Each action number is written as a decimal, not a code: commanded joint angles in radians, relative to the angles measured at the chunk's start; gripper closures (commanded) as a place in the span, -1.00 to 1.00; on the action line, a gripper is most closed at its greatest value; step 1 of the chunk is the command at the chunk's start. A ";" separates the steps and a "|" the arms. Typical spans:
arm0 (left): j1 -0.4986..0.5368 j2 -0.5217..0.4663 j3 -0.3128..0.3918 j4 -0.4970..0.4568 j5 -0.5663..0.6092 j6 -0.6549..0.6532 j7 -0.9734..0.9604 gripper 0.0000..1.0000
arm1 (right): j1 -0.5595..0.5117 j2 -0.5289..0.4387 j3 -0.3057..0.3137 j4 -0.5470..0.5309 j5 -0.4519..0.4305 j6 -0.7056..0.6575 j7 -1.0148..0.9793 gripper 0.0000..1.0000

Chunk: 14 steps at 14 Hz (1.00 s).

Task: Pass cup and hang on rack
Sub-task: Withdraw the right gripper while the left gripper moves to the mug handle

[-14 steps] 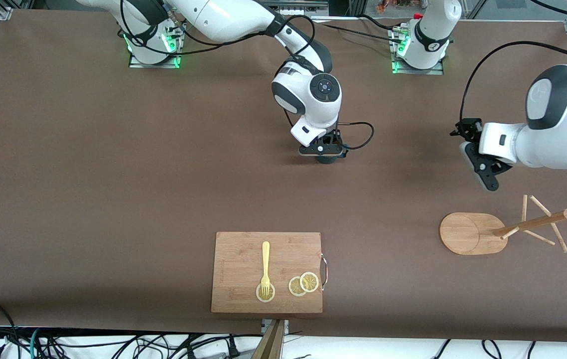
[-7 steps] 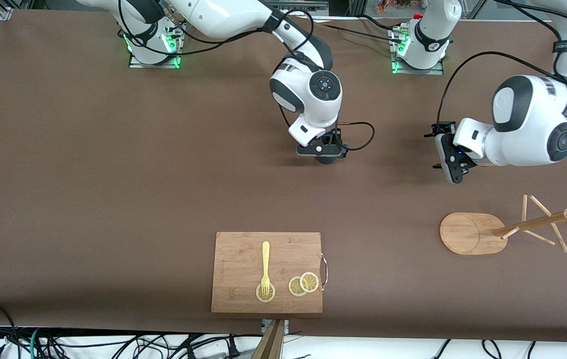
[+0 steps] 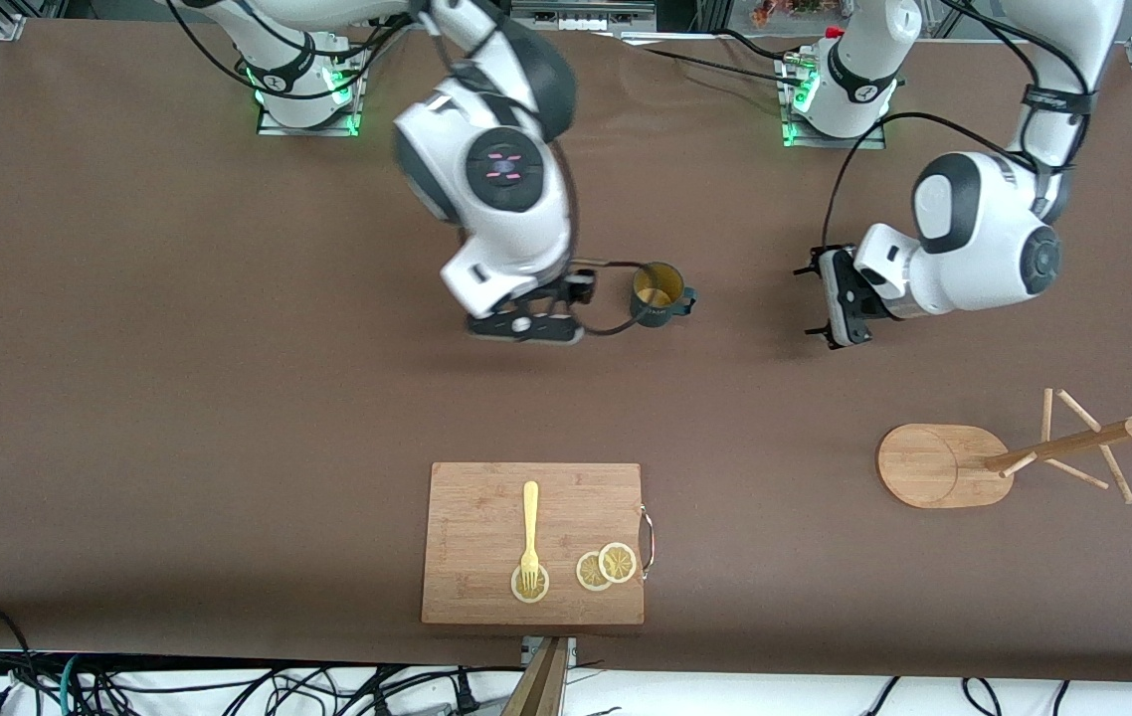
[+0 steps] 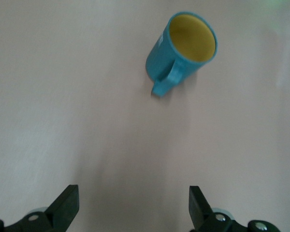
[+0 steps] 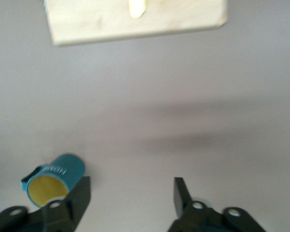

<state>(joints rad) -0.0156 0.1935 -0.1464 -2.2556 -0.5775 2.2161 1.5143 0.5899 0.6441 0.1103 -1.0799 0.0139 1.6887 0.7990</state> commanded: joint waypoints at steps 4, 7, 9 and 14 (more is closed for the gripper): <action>-0.023 0.016 -0.032 -0.099 -0.298 0.129 0.344 -1.00 | -0.186 -0.141 -0.038 -0.038 0.066 -0.122 -0.134 -1.00; -0.026 0.093 -0.032 -0.105 -0.525 0.140 0.605 -1.00 | -0.231 -0.294 -0.112 -0.153 0.067 -0.153 -0.257 -1.00; -0.030 0.142 -0.032 -0.105 -0.640 0.140 0.734 -1.00 | -0.231 -0.407 -0.199 -0.268 0.070 -0.168 -0.398 -1.00; -0.037 0.205 -0.032 -0.099 -0.790 0.139 0.917 -1.00 | -0.242 -0.520 -0.339 -0.325 0.104 -0.260 -0.630 -1.00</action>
<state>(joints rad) -0.0399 0.3841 -0.1797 -2.3650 -1.2985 2.3481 2.3468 0.3515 0.1824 -0.2147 -1.3457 0.1016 1.4410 0.2173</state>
